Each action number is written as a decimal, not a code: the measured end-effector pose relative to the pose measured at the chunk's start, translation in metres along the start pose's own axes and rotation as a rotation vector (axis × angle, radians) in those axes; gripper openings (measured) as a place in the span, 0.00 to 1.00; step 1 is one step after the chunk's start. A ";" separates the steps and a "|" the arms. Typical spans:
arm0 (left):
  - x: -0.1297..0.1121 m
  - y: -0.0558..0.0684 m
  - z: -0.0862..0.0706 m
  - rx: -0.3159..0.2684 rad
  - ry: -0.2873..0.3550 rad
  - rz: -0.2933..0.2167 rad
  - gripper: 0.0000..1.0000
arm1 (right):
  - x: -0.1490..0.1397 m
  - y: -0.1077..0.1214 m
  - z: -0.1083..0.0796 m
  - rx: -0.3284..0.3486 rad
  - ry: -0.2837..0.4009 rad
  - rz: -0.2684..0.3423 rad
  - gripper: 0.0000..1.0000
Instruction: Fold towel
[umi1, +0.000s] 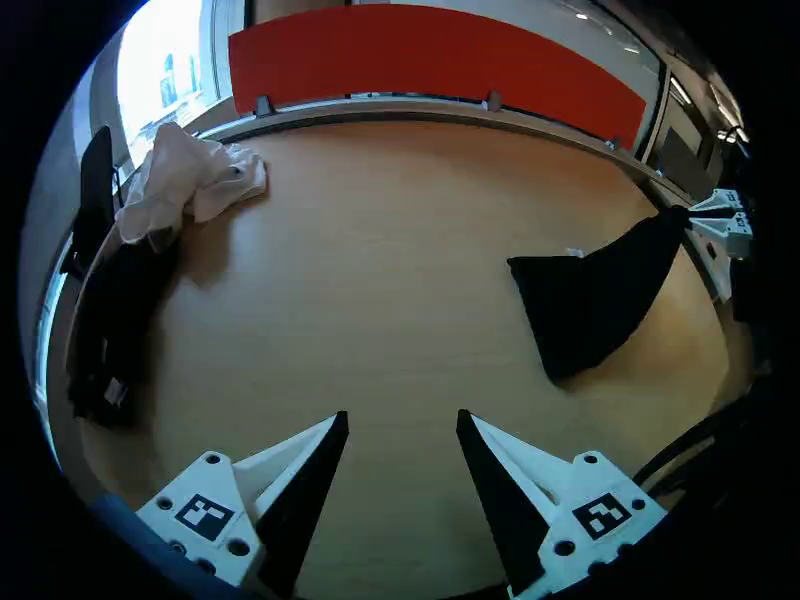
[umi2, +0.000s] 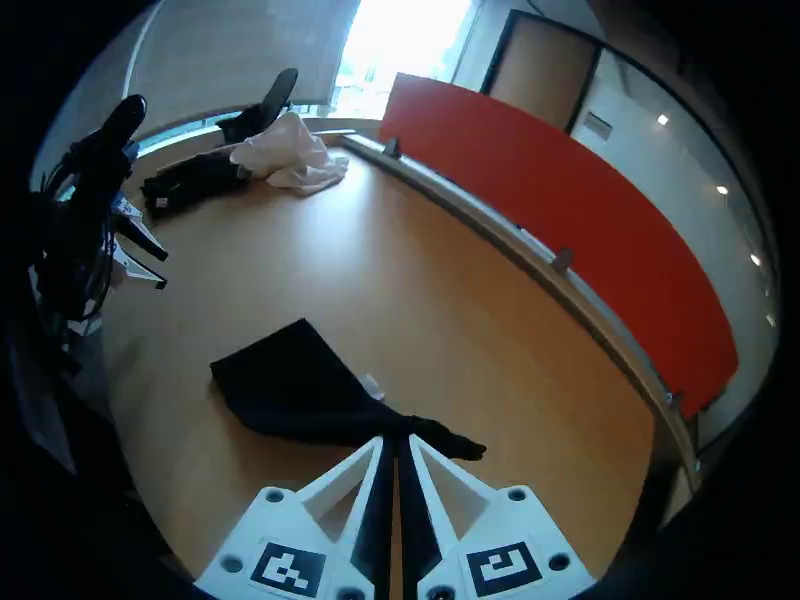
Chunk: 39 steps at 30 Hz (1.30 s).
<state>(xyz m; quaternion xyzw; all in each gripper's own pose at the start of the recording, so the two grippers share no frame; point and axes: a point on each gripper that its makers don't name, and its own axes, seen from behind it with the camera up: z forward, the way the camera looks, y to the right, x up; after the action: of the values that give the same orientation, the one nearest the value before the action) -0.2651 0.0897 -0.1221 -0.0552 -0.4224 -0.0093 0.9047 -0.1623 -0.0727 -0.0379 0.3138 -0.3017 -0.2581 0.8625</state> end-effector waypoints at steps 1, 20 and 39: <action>0.000 0.001 0.000 -0.001 0.001 0.000 0.80 | 0.001 -0.002 0.001 0.004 0.001 -0.003 0.08; 0.009 0.000 -0.006 -0.010 0.025 -0.020 0.80 | 0.033 -0.072 0.042 0.159 0.023 -0.079 0.08; 0.000 -0.029 -0.024 0.038 0.037 -0.079 0.80 | 0.030 -0.133 0.089 0.304 -0.024 -0.097 0.08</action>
<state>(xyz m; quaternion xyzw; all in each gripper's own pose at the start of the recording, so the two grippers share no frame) -0.2488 0.0582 -0.1349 -0.0210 -0.4076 -0.0380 0.9121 -0.2365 -0.2149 -0.0647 0.4516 -0.3321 -0.2544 0.7881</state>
